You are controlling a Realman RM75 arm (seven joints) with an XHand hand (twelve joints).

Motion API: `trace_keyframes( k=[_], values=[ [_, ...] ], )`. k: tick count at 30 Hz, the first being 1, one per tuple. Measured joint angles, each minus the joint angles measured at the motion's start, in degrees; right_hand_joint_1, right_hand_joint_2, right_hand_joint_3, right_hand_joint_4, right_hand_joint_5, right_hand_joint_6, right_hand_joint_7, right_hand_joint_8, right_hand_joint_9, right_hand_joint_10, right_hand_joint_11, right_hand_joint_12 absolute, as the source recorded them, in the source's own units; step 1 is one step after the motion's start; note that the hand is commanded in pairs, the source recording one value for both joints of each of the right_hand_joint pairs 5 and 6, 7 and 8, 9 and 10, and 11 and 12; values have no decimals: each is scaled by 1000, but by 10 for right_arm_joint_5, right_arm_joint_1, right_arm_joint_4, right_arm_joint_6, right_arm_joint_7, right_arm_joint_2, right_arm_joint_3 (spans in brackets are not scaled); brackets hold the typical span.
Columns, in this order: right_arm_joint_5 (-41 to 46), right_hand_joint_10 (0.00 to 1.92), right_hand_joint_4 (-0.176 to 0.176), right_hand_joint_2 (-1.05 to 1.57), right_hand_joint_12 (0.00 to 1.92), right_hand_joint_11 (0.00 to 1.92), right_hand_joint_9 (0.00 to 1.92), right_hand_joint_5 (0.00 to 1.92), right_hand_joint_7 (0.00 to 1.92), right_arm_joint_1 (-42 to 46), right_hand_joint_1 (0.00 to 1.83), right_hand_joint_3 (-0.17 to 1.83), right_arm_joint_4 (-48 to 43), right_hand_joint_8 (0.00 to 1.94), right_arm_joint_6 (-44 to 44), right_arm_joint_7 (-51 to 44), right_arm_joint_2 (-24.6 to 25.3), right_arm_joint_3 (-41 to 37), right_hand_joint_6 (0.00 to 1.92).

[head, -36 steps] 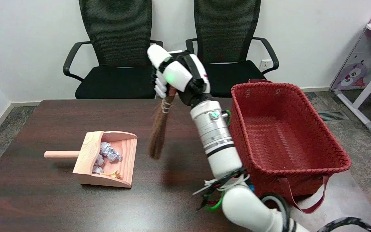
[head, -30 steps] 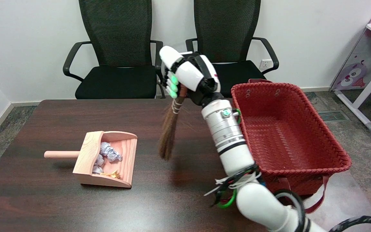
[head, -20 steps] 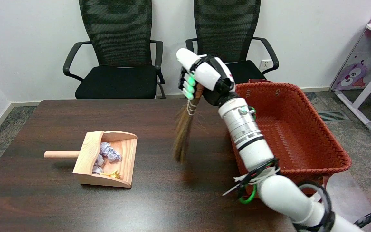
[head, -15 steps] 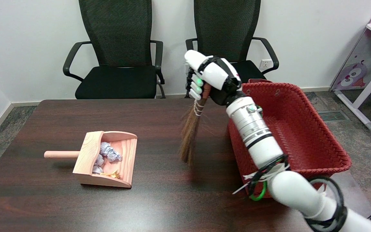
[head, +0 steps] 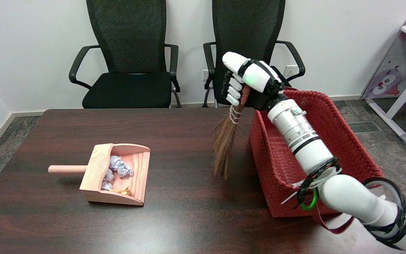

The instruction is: Place the broom in the basket.

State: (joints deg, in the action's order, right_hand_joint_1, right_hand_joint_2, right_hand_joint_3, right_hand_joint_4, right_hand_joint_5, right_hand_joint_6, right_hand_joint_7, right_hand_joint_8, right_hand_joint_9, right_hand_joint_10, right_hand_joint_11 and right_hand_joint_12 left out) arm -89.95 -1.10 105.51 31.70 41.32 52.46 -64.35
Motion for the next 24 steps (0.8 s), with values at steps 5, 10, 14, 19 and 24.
trace_keyframes(
  k=[5, 10, 14, 19, 24],
  values=[
    [10, 1920, -1, 1571, 1920, 1920, 1920, 1920, 1920, 0, 978, 517, 0, 1920, 0, 16, -24, -2, 1920],
    [16, 1920, -1, 1571, 1920, 1920, 1920, 1920, 1920, 1, 979, 516, -1, 1920, 0, 25, -40, -3, 1920],
    [19, 1920, -2, 1571, 1920, 1920, 1920, 1920, 1920, 1, 977, 537, -1, 1920, 0, 31, -48, -4, 1920],
    [18, 1920, 1, 1571, 1920, 1920, 1920, 1920, 1920, 1, 976, 612, 1, 1920, 0, 36, -56, -3, 1920],
    [14, 1920, 4, 1571, 1920, 1920, 1920, 1920, 1920, -1, 983, 666, 8, 1920, 0, 39, -61, 3, 1920]
  ],
)
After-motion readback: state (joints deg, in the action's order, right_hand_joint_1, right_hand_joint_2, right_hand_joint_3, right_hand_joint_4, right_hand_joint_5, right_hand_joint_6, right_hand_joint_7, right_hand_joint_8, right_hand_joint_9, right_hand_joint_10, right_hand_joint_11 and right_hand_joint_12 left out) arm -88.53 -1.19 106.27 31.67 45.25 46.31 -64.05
